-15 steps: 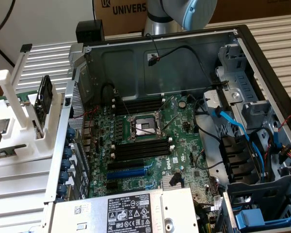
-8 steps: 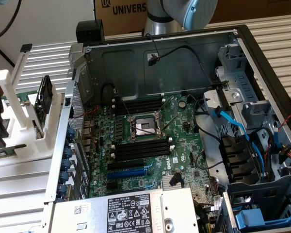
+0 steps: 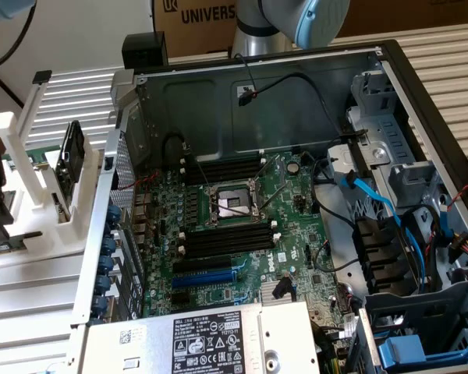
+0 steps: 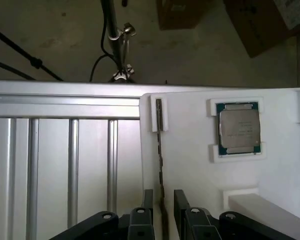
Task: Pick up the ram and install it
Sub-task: 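Pick up the ram and move it above insertion slot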
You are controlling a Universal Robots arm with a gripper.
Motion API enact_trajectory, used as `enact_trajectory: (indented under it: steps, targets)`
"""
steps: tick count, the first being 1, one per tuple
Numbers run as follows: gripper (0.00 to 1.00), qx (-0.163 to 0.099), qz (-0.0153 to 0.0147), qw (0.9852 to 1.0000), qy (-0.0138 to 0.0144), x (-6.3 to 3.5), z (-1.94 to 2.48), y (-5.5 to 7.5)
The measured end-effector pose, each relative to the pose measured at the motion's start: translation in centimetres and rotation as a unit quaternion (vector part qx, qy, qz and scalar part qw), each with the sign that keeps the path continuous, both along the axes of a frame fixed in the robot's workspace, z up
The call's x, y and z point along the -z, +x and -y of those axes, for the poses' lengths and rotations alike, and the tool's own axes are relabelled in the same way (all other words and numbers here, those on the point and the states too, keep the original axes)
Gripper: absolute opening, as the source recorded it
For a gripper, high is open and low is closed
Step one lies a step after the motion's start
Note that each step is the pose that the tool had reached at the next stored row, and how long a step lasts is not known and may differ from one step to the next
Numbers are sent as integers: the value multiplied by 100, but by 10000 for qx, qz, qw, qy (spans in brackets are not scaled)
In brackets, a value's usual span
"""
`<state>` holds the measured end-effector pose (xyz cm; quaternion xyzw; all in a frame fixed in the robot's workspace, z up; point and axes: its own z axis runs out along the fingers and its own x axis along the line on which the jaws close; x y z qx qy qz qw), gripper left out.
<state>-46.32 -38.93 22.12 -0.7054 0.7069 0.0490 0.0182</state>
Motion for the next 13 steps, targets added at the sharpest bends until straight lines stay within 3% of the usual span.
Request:
enact_trajectory:
  steps: [2, 3, 6, 8, 10, 11, 12, 13]
  targets:
    - [31, -23, -59, 10000, 1, 14, 0, 24]
    - [31, -63, -73, 10000, 0, 39, -13, 27]
    - [31, -89, -72, 9999, -4, 75, -69, 26]
    - [31, -104, -74, 9999, -5, 88, -76, 24]
    - [31, -107, -89, 9999, -40, 91, -78, 19]
    - [31, -106, -91, 9999, -74, 93, -78, 18]
    - [31, -106, -91, 9998, -164, 101, -82, 19]
    - [31, -106, -92, 9997, -201, 102, -85, 18]
